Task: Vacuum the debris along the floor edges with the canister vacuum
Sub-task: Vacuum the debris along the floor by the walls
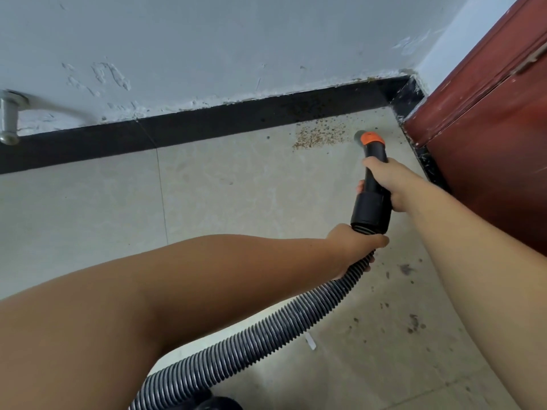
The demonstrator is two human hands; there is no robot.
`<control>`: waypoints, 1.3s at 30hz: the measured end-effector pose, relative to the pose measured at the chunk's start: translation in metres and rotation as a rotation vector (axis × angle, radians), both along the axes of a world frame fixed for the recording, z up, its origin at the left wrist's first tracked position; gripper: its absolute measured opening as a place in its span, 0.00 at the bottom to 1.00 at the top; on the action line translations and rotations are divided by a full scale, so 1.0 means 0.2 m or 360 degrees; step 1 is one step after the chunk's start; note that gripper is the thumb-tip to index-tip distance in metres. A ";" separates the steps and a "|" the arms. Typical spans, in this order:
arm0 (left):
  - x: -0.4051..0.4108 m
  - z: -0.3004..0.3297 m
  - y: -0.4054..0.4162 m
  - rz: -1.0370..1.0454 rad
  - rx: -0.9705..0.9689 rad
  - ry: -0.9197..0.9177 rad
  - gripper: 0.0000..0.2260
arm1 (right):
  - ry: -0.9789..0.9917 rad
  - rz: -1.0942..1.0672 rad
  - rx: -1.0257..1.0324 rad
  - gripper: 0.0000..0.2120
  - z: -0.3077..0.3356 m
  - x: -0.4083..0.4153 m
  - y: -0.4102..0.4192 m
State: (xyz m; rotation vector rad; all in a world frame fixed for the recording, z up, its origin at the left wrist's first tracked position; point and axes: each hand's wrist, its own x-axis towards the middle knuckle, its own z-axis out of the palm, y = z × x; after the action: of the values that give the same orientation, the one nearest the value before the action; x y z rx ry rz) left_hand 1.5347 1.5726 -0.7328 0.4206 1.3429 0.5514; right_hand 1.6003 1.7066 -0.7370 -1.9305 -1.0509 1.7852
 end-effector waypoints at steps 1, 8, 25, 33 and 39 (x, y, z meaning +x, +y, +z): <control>0.00 -0.01 -0.01 0.0017 -0.0009 -0.0012 0.15 | 0.0010 0.0062 -0.0001 0.15 0.00 -0.01 0.00; -0.01 -0.03 -0.14 0.0118 -0.0113 -0.0113 0.11 | 0.0065 0.0354 -0.0050 0.14 -0.01 -0.11 -0.12; 0.00 0.13 -0.19 -0.0159 -0.0008 0.0058 0.12 | 0.0076 -0.0111 -0.0053 0.06 0.05 0.06 -0.19; 0.05 0.04 -0.33 0.0012 -0.0117 0.0008 0.08 | 0.0119 0.0319 -0.0122 0.05 0.02 -0.03 -0.30; -0.07 -0.02 -0.26 0.0168 -0.0033 0.0165 0.10 | 0.0151 0.0349 -0.0030 0.04 0.01 -0.21 -0.24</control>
State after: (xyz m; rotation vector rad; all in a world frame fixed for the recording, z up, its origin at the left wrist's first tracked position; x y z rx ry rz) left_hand 1.5201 1.5210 -0.7359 0.3668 1.4751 0.6092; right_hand 1.5592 1.6591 -0.7358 -1.7796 -1.2579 1.9868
